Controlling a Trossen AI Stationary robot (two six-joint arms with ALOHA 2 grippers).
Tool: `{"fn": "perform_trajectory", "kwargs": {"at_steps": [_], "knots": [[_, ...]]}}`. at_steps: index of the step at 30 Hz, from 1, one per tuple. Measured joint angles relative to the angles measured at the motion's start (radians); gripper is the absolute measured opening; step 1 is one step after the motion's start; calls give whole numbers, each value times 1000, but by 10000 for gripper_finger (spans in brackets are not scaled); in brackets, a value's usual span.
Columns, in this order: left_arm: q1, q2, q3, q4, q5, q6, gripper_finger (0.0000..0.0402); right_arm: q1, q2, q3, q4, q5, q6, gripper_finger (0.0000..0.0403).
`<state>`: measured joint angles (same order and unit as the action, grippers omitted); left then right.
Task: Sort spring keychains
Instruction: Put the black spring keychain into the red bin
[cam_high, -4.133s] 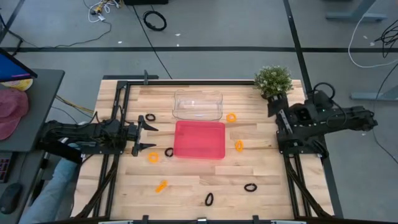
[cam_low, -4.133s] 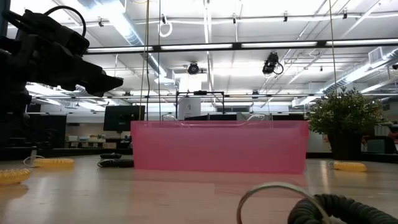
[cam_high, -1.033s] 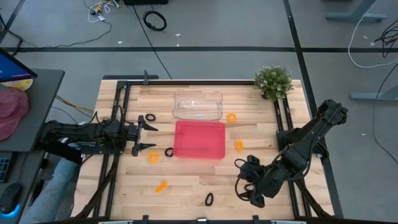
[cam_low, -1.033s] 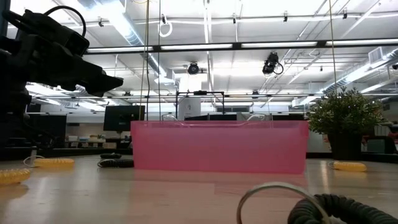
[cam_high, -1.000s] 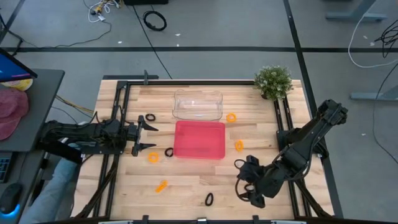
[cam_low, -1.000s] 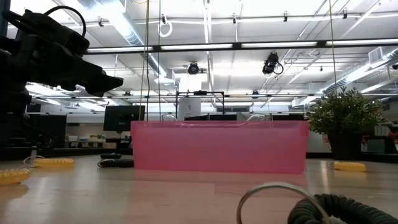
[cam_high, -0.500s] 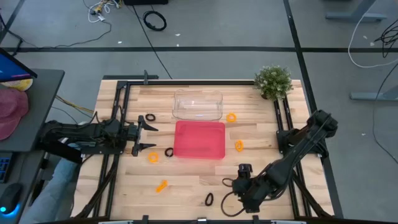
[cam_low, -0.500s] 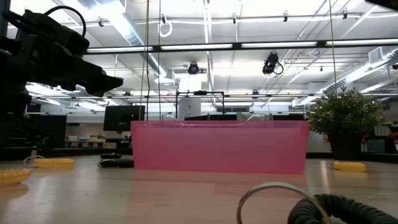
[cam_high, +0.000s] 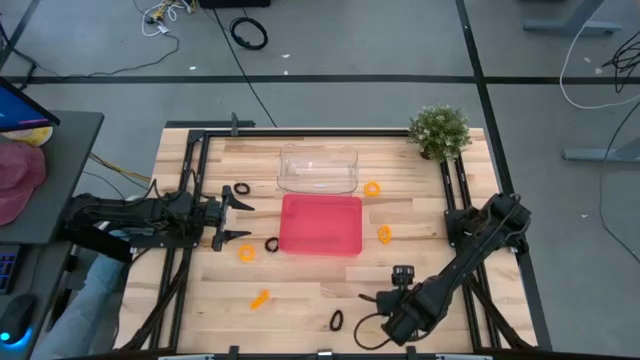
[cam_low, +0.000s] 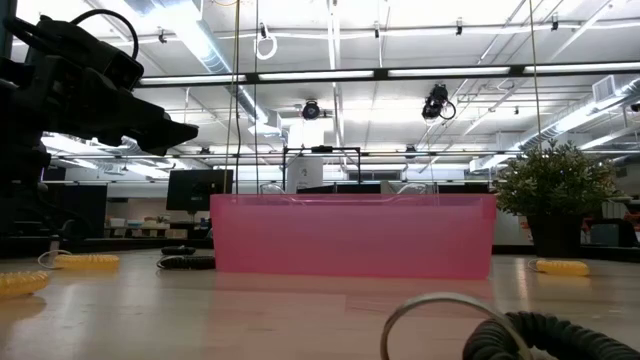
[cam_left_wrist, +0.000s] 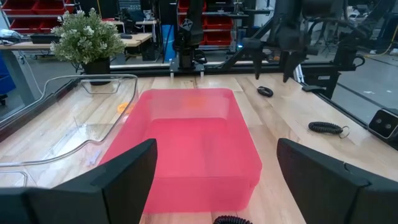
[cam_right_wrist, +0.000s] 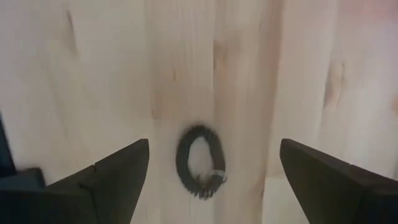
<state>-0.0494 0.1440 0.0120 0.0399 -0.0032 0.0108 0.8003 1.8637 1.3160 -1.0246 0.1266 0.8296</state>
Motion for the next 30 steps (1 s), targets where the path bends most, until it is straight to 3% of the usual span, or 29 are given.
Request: {"fn": "perform_trajectory", "kwargs": {"at_steps": [13, 23, 27, 30], "knots": [[0, 0, 0, 0, 0, 0, 337, 34, -9, -244, 276, -96, 102, 366], [0, 0, 0, 0, 0, 0, 337, 35, -7, -260, 292, -88, 117, 365], [0, 0, 0, 0, 0, 0, 337, 33, -6, -260, 294, -92, 136, 342], [0, 0, 0, 0, 0, 0, 337, 32, -5, -260, 296, -100, 135, 302]]}}
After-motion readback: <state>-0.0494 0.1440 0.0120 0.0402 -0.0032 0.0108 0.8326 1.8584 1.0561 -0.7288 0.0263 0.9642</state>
